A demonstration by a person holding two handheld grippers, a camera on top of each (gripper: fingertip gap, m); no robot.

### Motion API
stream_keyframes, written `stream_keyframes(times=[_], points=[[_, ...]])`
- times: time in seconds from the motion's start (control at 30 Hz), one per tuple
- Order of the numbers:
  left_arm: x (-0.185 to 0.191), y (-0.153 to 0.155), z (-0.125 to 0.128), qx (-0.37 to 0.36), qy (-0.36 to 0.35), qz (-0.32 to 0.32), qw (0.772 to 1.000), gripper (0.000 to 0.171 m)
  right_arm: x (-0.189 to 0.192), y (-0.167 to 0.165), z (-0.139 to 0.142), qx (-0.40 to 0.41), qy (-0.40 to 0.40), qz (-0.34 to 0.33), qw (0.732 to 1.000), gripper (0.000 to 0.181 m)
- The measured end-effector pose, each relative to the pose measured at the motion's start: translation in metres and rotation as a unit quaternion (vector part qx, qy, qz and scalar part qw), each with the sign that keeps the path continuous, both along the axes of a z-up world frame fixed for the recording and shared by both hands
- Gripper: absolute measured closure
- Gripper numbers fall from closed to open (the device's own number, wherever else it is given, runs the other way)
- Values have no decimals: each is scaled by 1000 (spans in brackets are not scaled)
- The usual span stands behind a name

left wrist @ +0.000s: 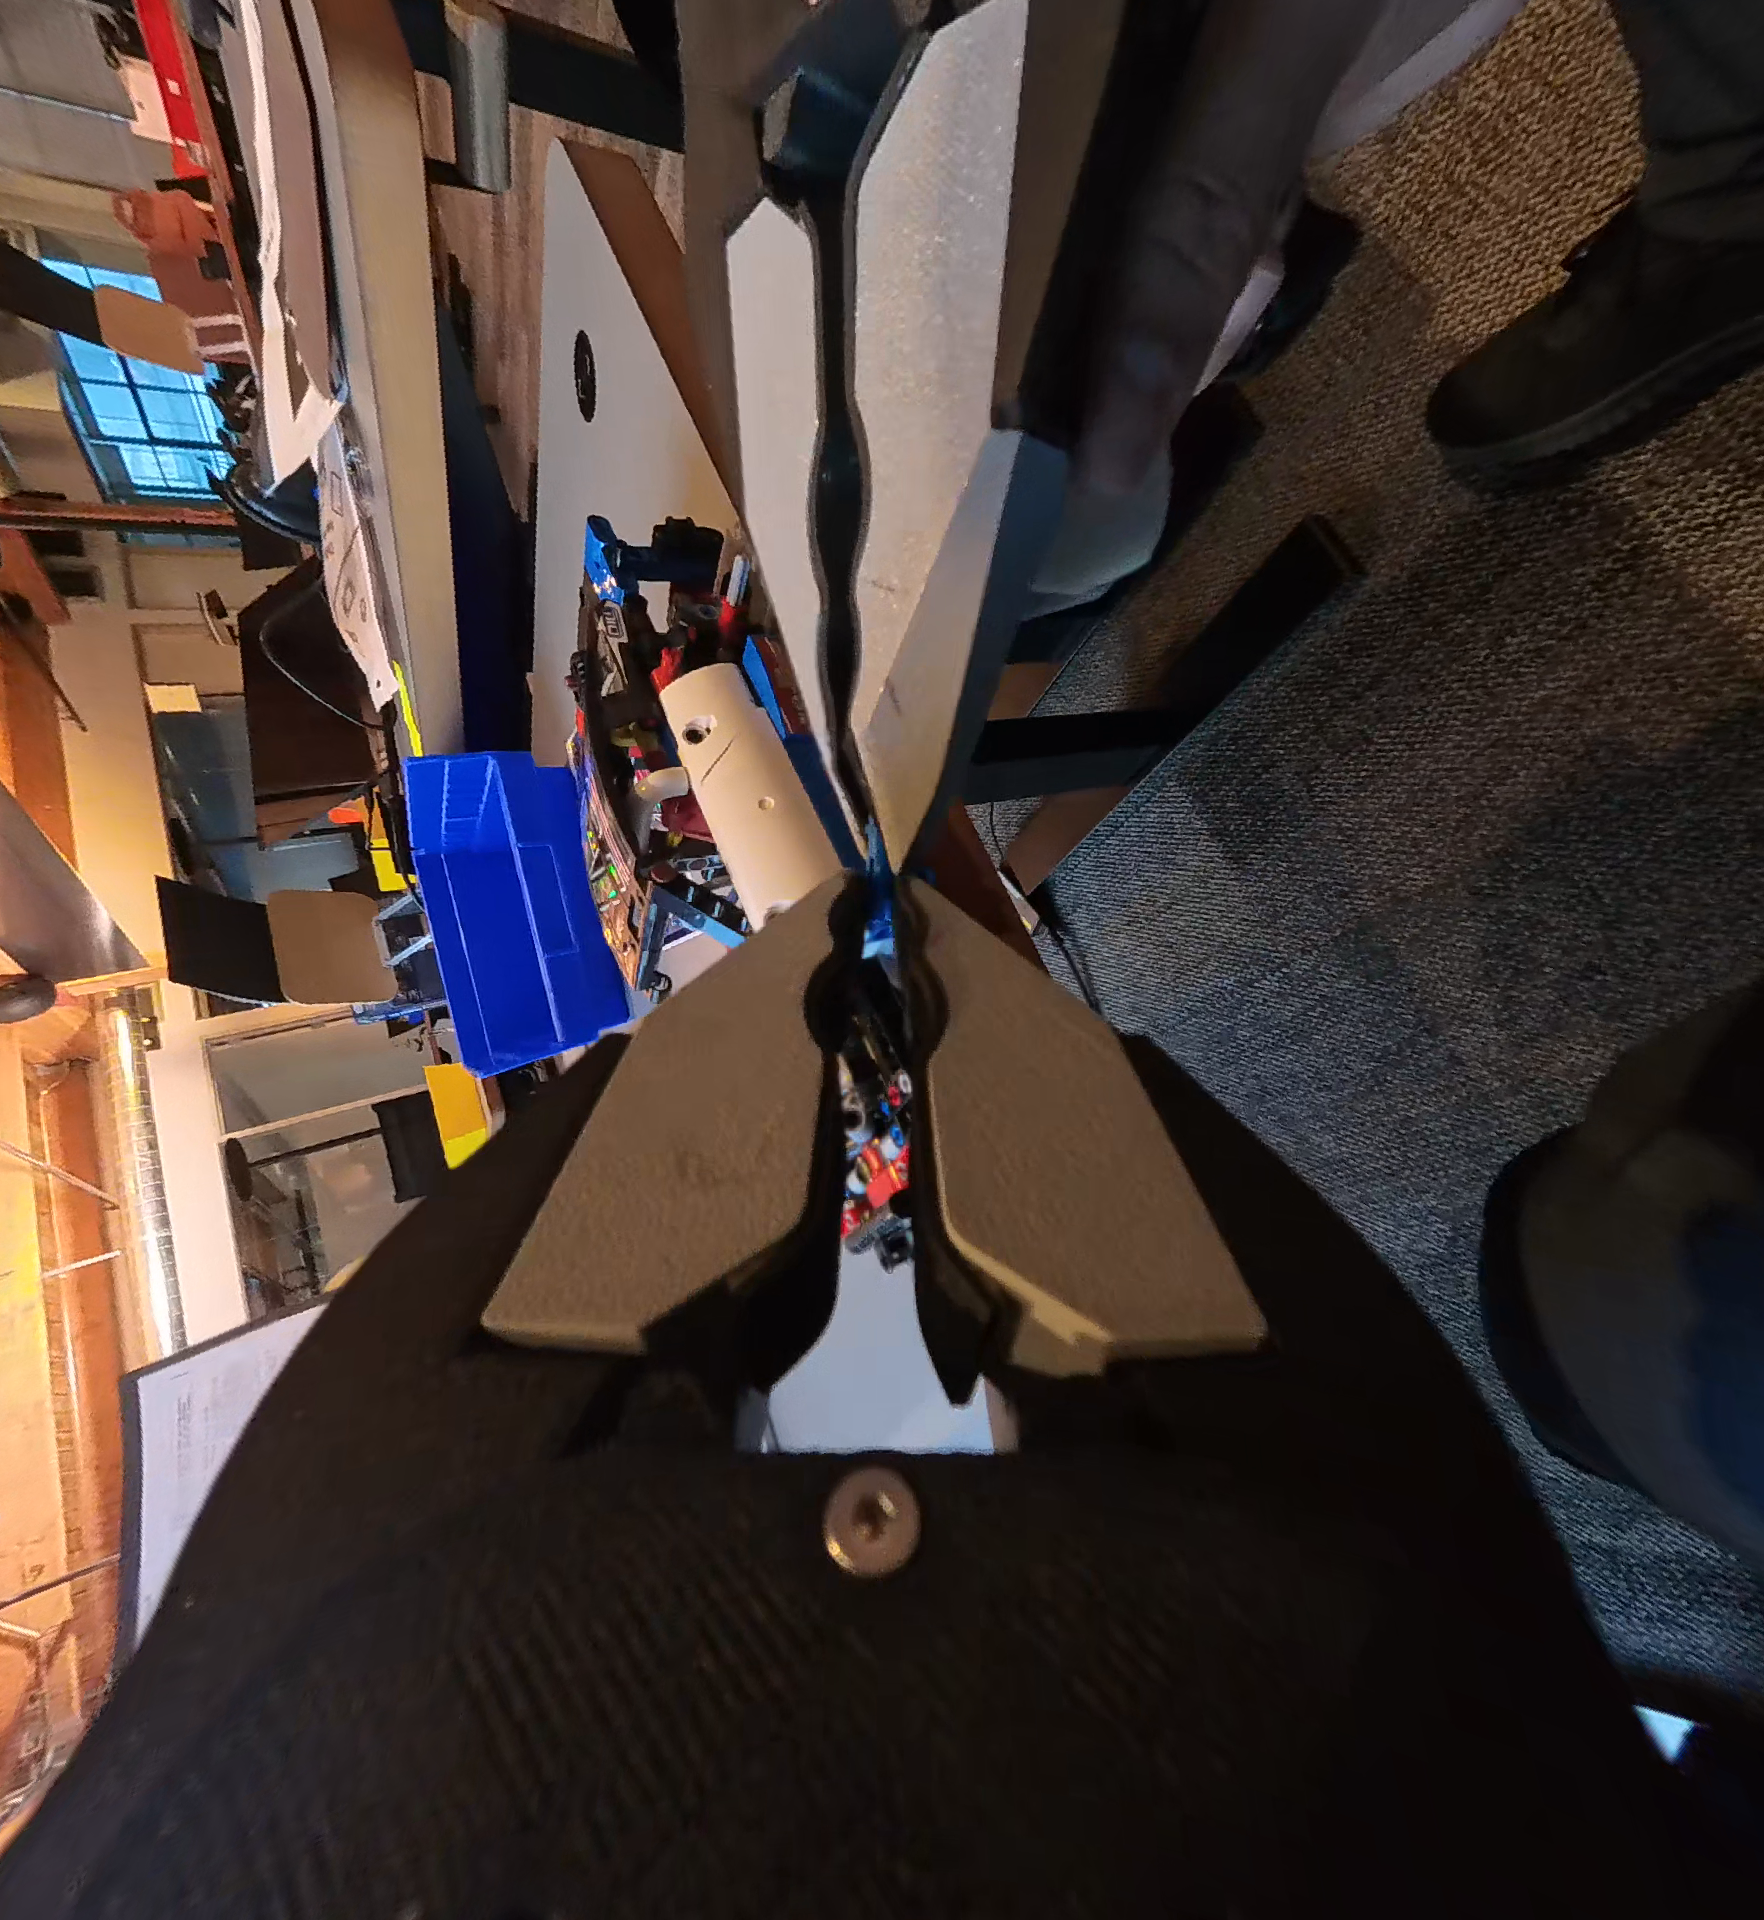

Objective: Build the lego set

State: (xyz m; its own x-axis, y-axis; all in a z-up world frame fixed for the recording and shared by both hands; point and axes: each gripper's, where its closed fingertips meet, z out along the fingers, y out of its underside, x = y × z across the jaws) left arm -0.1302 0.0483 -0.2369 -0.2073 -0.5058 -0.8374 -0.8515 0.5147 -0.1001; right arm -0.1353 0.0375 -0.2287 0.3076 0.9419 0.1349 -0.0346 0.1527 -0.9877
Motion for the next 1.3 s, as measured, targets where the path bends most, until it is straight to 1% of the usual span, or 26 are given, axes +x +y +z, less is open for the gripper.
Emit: stream_keyframes(times=[0.27, 0.4, 0.6, 1.0, 1.3], points=[[-2, 7, -11, -5, 30, 18, 999, 170, -1, 6, -12, 29, -49, -33, 998, 176], [-14, 17, -18, 3, 57, 49, 997, 170, 5, 13, -10, 48, -46, -74, 995, 177], [-17, 16, -18, 2, 50, 53, 997, 170, 1, 12, -15, 57, -66, -71, 994, 175], [-12, 8, -19, 3, 52, 26, 998, 170, -4, 10, -21, 79, -96, -78, 989, 178], [-13, 10, -23, 0, 58, 31, 998, 170, -5, 11, -25, 81, -114, -84, 987, 180]])
